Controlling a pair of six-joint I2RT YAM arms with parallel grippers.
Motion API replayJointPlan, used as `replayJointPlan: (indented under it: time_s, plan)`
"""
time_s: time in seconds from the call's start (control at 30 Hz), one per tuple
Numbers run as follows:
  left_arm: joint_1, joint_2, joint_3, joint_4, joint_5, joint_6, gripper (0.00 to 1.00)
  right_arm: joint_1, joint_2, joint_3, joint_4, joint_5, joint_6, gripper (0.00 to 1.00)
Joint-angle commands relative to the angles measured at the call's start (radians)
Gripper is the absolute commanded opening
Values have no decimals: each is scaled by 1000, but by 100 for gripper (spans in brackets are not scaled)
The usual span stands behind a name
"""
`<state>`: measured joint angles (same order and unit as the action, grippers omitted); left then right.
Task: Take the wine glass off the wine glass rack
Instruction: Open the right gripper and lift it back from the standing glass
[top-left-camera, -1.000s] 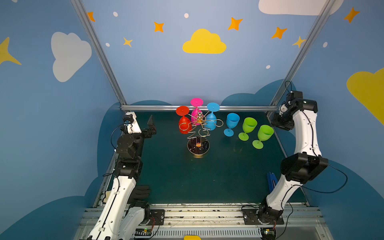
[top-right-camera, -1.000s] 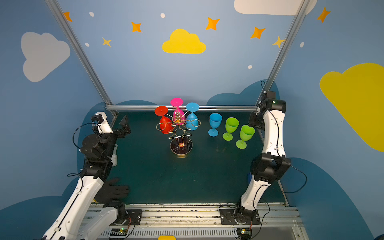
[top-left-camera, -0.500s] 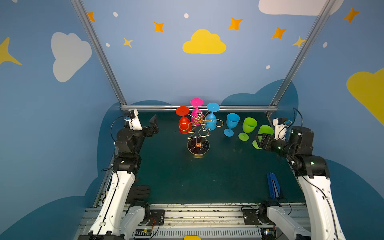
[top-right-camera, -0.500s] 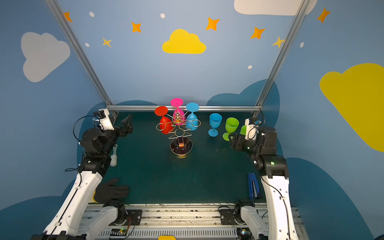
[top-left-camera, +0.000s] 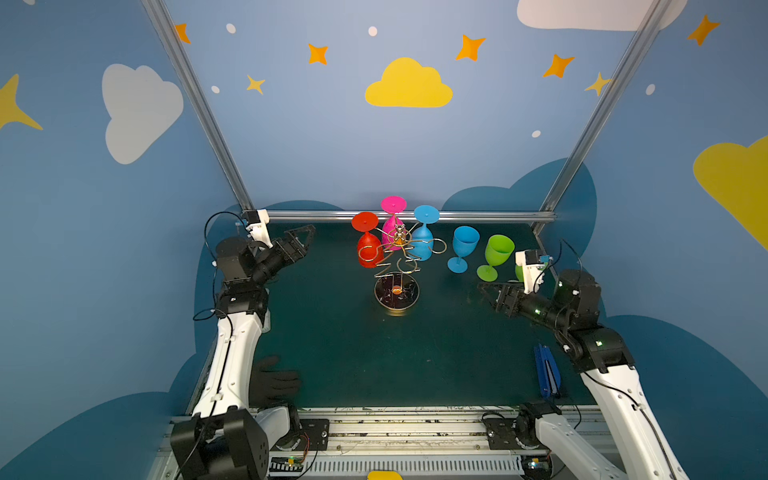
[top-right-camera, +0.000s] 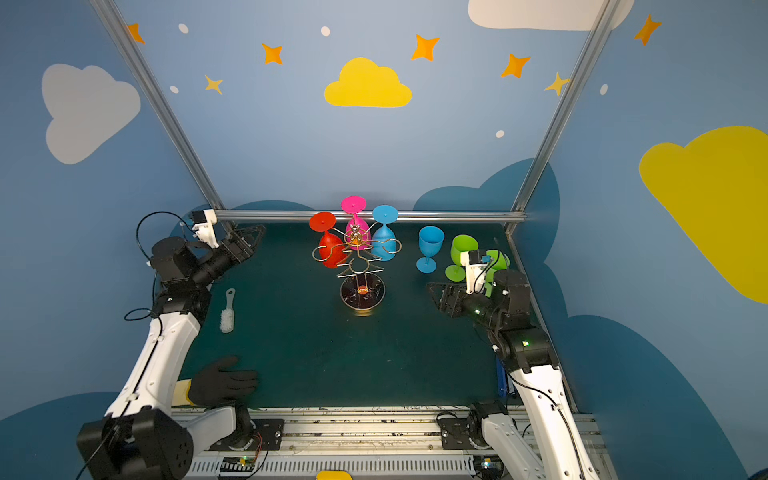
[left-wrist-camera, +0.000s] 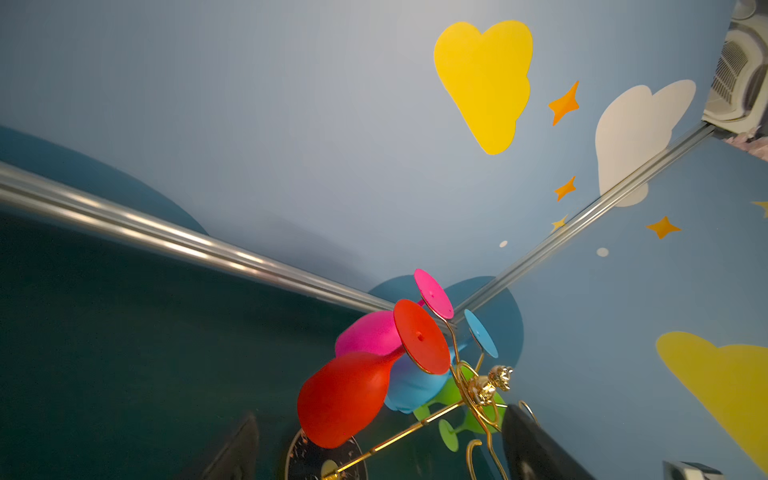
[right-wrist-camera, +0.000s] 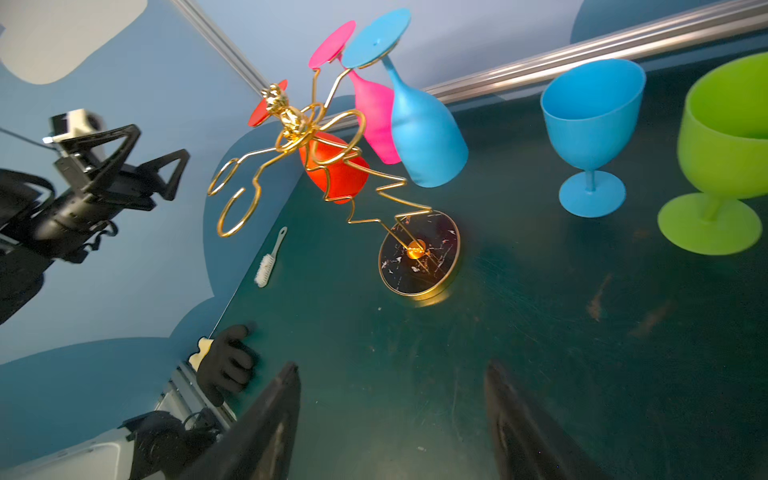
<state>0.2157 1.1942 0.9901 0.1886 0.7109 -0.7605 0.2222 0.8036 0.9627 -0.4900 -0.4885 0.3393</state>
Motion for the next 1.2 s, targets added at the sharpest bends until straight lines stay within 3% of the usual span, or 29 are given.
replayJointPlan:
  time_s: [0.0, 0.2, 0.6, 0.83, 1.17]
  plan:
    - [1, 57, 46, 67, 181, -130, 82, 43, 6, -13, 51, 29, -10, 70]
    - [-50, 204, 141, 72, 241, -153, 75, 109, 51, -22, 68, 52, -19, 69]
    - [-197, 382, 332, -18, 146, -76, 73, 208, 63, -30, 82, 110, -21, 70]
    - [-243, 424, 343, -66, 80, -14, 71, 229, 66, -33, 85, 125, -24, 70]
    - [-263, 470, 373, -66, 46, -17, 66, 241, 77, -29, 85, 134, -34, 70]
